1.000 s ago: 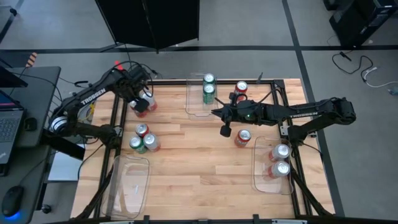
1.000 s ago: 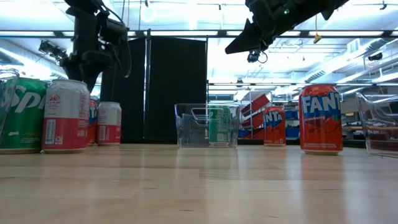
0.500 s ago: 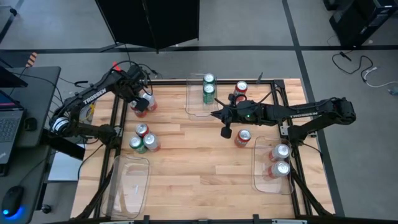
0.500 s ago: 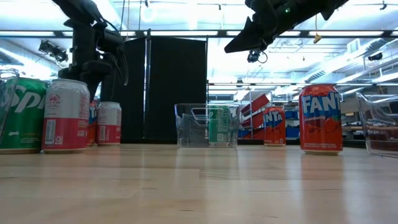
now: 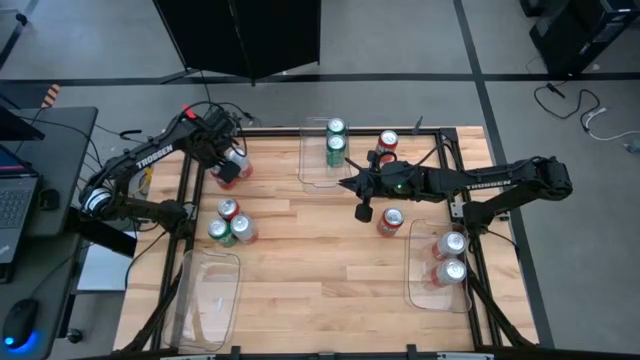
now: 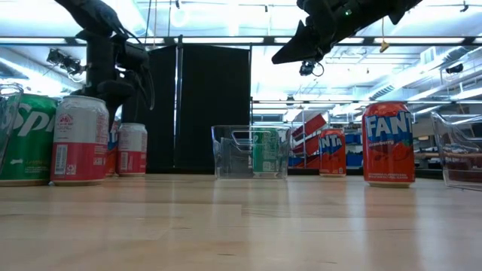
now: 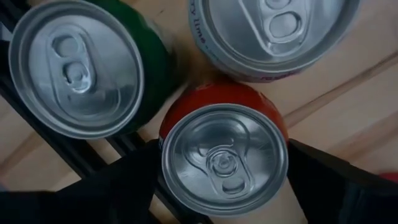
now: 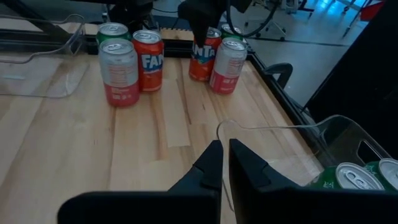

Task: Sort soda cans
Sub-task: Put the top left red soda can into the bottom left transparent bin

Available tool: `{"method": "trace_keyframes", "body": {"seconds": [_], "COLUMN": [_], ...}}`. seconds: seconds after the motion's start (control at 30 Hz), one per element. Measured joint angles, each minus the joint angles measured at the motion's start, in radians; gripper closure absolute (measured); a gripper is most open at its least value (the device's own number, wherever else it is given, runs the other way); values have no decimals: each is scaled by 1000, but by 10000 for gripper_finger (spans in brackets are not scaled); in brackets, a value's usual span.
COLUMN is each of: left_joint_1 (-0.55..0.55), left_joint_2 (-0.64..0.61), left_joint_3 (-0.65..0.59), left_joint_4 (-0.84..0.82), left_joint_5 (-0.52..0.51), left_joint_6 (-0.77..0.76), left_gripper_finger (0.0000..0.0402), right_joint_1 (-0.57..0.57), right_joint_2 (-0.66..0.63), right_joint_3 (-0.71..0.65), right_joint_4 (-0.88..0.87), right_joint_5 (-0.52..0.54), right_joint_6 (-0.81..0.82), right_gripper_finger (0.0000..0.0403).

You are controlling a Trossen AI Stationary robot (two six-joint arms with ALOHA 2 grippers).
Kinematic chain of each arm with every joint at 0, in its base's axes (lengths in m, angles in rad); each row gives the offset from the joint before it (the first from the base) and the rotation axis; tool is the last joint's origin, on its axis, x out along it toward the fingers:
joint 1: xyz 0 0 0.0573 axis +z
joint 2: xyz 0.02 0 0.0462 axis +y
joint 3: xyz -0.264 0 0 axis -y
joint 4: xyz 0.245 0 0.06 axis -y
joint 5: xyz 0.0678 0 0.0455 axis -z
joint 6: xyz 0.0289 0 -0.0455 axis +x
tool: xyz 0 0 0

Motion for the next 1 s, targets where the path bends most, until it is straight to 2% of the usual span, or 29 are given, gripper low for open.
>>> {"method": "trace_keyframes", "body": {"seconds": [0.13,0.57,0.8,1.0], "left_joint_1": [0,-35,-141,-303], "left_joint_2": [0,-50,-120,-144], "left_joint_3": [18,192,368,525], "left_joint_4": [-11,-172,-263,-349], "left_joint_5": [-6,-28,-30,-33], "left_joint_6": [39,42,-9,-85], "left_gripper_finger": [132,133,133,133], "right_joint_1": [0,0,0,0], "right_joint_2": [0,0,0,0], "right_joint_3": [0,0,0,0], "right_joint_4": [0,0,0,1], "right_joint_5": [0,0,0,0], "right_joint_6": [0,0,0,0], "right_gripper_finger": [389,389,389,389]}}
